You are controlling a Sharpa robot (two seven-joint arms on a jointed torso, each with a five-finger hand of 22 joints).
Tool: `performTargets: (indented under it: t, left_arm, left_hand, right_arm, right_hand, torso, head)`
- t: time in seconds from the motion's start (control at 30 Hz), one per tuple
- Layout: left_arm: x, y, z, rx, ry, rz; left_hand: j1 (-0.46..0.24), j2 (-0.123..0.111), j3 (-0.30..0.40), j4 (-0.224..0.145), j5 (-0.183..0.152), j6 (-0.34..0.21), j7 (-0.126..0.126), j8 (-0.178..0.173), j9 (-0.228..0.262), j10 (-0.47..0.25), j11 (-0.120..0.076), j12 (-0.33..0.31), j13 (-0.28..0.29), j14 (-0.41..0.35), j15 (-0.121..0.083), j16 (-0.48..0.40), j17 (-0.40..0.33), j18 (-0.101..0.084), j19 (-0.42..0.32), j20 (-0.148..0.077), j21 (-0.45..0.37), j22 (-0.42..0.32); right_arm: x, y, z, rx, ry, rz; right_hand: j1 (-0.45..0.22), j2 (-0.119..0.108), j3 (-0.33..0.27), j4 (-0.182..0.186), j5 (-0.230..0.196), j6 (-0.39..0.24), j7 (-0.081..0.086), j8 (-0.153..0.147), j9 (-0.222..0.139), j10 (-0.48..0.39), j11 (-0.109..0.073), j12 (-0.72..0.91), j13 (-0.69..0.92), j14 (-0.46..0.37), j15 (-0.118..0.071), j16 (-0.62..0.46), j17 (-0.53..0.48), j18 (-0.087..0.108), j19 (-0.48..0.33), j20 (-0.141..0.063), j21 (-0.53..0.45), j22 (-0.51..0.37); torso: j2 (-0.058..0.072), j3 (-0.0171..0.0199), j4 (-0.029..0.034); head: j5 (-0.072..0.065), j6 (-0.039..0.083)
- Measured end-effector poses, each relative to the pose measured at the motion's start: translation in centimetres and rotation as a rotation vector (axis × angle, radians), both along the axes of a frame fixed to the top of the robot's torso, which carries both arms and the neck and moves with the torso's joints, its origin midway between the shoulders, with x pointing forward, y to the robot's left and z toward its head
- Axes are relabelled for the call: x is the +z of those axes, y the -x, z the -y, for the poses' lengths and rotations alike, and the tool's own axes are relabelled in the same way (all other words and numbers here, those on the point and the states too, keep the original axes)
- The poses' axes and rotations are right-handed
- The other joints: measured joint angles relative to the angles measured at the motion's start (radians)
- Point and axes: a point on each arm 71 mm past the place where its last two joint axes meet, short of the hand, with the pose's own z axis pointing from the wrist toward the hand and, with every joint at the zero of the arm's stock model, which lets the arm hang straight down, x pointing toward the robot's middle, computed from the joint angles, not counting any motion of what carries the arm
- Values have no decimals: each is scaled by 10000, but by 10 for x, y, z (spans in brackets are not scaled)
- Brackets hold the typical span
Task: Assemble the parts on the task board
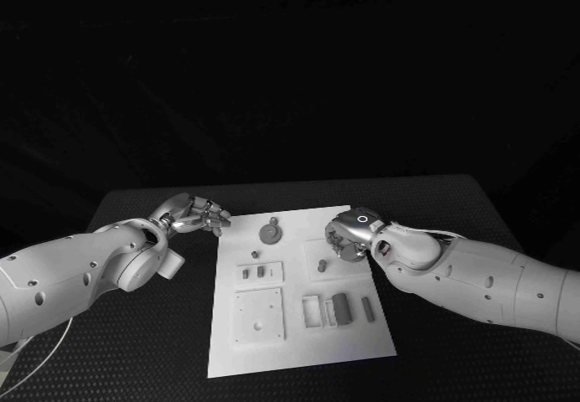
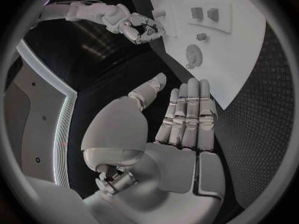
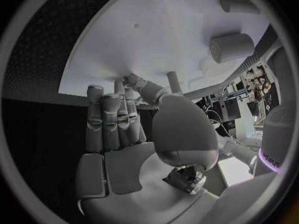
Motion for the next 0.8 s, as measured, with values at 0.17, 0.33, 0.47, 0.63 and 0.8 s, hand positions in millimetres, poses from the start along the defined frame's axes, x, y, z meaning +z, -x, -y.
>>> performTargets:
  t: [0.17, 0.33, 0.47, 0.63, 0.8]
  left_arm:
    - [0, 0, 0, 2, -1, 0]
    - [0, 0, 0, 5, -2, 0]
    - [0, 0, -1, 17, -8, 1]
    - [0, 0, -1, 23, -11, 1]
    - [0, 0, -1, 29, -14, 1]
  left_hand:
    - [0, 0, 0, 0, 0, 0, 0, 0, 0, 0, 0, 38, 0, 0, 0, 0, 9, 0, 0, 0, 0, 0]
    - [0, 0, 0, 0, 0, 0, 1, 0, 0, 0, 0, 38, -4, 0, 0, 0, 9, -1, 0, 0, 0, 1]
    - [0, 0, 0, 0, 0, 1, 1, 0, 0, 0, 0, 38, -8, 0, 0, 0, 8, -1, 0, 0, 0, -10]
    - [0, 0, 0, 0, 0, 2, 2, 0, 0, 0, 0, 38, -8, 0, 0, 0, 18, -1, 0, 0, 0, -9]
    - [0, 0, 0, 0, 0, 5, 5, 0, 0, -34, -34, 38, -7, 0, 0, -38, 18, 0, 0, 0, 0, -17]
  right_arm:
    - [0, 1, 0, -41, -39, 57]
    - [-1, 1, 0, -103, -104, 129]
    - [-2, 2, 0, -155, -185, 213]
    - [-2, 3, 0, -204, -261, 280]
    - [-2, 4, 1, -261, -314, 303]
  right_hand:
    - [0, 0, 25, -25, 0, 79, -23, 55, 35, 77, -72, 12, 22, 30, -27, 60, 0, -3, 62, -46, 47, 0]
    - [-1, -2, 52, 1, -1, 94, -39, 56, 66, 180, -72, 10, 34, 80, -46, 116, 0, -7, 108, -70, 103, 0]
    - [-54, -54, 56, 4, -1, 125, -70, 55, 115, 215, -105, 11, 35, 102, -62, 137, 0, -13, 144, -103, 103, 0]
    - [-54, -55, 56, 4, -1, 166, -38, 96, 126, 234, -124, 21, 35, 145, -78, 156, 1, -17, 162, -90, 143, 0]
    - [-94, -95, 56, 5, -2, 195, -67, 96, 128, 269, -159, 32, 36, 187, -115, 192, 1, -19, 217, -110, 143, 0]
  torso:
    - [0, 0, 1]
    - [0, -7, 4]
    - [0, -7, 10]
    - [-2, -11, 12]
    - [-3, -12, 12]
  head:
    - [-7, -10]
    - [-11, -11]
    - [-12, -2]
    - [-12, 6]
    - [-12, 7]
